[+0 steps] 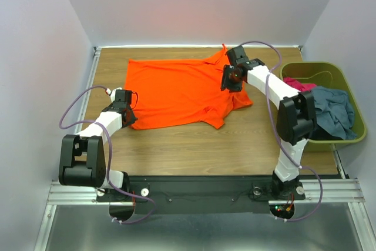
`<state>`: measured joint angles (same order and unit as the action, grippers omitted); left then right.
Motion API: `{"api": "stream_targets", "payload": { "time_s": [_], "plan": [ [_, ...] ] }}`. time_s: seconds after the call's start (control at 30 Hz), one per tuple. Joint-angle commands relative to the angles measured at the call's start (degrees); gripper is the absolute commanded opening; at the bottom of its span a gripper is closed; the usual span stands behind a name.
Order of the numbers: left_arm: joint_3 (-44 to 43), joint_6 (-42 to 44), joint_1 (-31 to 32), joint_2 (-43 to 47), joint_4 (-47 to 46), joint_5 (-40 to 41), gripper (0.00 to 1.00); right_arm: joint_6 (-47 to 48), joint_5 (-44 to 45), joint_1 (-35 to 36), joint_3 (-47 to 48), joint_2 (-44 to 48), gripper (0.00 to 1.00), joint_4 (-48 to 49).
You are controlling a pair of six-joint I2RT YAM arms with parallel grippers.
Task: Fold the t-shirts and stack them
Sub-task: Flatten the tshirt out
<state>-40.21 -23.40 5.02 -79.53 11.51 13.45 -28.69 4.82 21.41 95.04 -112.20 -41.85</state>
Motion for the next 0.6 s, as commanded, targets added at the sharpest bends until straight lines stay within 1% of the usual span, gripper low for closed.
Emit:
{"api": "stream_targets", "payload": {
  "time_s": [0.0,0.07,0.13,0.17,0.2,0.3,0.37,0.57],
  "plan": [
    [-1.37,0.72,-0.18,1.22,-0.61,-0.44,0.05,2.05,1.33,-0.23,-9.56,8.21,0.46,-1.22],
    [-1.37,0.72,-0.09,1.22,-0.7,-0.71,0.05,2.75,-0.24,-0.23,-15.12,12.85,0.4,1.05],
    [-1.45,0.72,-0.18,1.13,-0.79,-0.97,0.05,2.93,-1.47,-0.31,-19.61,15.16,0.36,2.55],
    [-1.37,0.72,-0.18,1.13,-0.79,-1.15,0.05,3.2,-2.44,-0.23,-23.55,16.91,0.36,4.12],
    [-1.37,0.72,-0.18,1.04,-0.79,-1.15,0.05,3.02,-4.19,-0.23,-24.98,17.45,0.36,5.01],
    [-1.37,0.72,-0.09,0.95,-0.87,-1.32,0.05,1.88,-6.84,-0.4,-29.65,19.04,0.37,9.05],
    [-1.37,0.72,-0.09,0.95,-0.87,-1.32,0.05,0.57,-7.72,-0.49,-31.14,19.04,0.4,12.65],
    [-1.1,0.72,-0.01,1.3,-0.87,-1.15,0.05,-3.3,-9.39,-1.02,-31.85,15.8,0.46,20.21]
  ]
}}
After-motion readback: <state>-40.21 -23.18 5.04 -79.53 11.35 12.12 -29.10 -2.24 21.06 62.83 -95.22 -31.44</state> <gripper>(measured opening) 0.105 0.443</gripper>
